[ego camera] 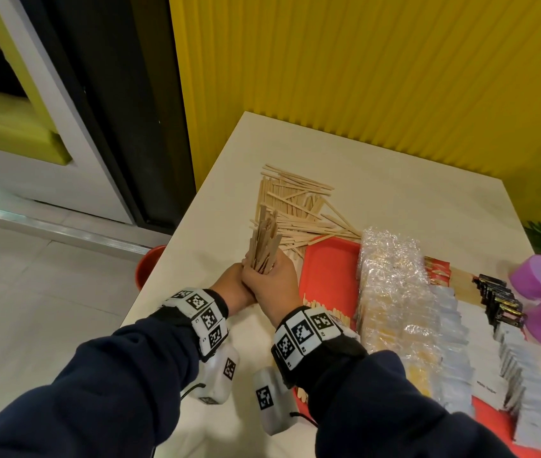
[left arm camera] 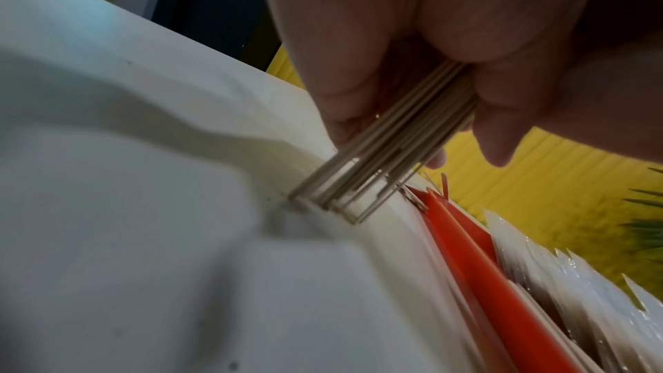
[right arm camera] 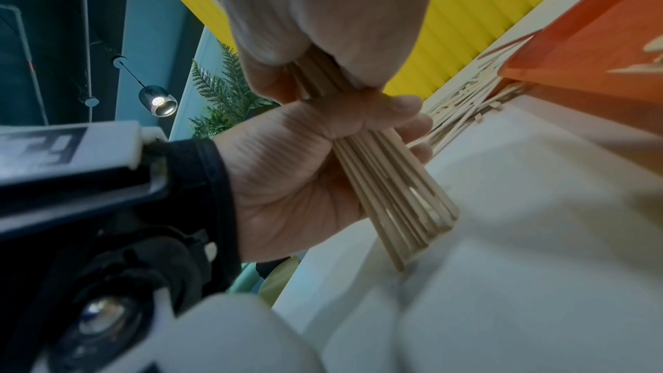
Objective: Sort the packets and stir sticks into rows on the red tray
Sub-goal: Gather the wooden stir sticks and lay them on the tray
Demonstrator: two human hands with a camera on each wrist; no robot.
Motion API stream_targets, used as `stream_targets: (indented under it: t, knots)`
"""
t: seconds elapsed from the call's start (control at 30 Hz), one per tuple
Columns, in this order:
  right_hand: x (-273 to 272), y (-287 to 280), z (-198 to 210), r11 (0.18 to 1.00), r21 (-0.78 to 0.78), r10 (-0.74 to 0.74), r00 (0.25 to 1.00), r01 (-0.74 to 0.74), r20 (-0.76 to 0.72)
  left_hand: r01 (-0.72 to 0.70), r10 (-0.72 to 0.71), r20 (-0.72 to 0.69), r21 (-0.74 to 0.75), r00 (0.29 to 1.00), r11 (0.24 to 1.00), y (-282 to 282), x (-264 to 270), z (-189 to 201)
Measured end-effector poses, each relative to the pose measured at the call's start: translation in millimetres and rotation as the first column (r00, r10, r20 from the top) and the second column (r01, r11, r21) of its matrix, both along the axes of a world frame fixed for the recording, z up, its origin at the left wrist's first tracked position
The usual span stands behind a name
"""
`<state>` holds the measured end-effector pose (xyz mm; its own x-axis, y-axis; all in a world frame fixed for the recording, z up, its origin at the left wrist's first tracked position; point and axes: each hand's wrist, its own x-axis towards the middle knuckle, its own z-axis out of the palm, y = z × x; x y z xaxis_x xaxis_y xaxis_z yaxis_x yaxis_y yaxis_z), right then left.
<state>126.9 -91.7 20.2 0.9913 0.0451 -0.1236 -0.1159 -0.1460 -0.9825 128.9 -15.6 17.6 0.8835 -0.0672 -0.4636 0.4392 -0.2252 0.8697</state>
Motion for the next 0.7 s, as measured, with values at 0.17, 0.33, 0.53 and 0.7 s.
stream_targets:
  t: [0.17, 0.33, 0.53, 0.7]
  knots:
    - [-3.3, -0.5, -1.1, 0.999, 0.038, -0.010, 1.000, 0.010, 0.005, -0.051, 0.050, -0.026, -0.055, 0.998, 0.997, -3.4, 0.3, -5.6]
    - [-6.2, 2.1, -4.9, 0.999, 0.040, -0.017, 1.000, 0.018, -0.011, -0.147, 0.140, -0.052, -0.170, 0.989, 0.974, -5.9, -4.3, -8.6]
    - [-7.7, 2.7, -5.7, 0.996, 0.078, -0.030, 1.000, 0.030, -0.005, -0.387, 0.301, -0.266, -0.381, 0.916, 0.840, -6.5, -3.3, -5.2]
    - [-4.1, 2.1, -1.7, 0.997, 0.073, -0.020, 0.999, 0.017, 0.038, -0.154, 0.167, 0.083, -0.144, 0.983, 0.978, -8.6, 0.9, -4.7]
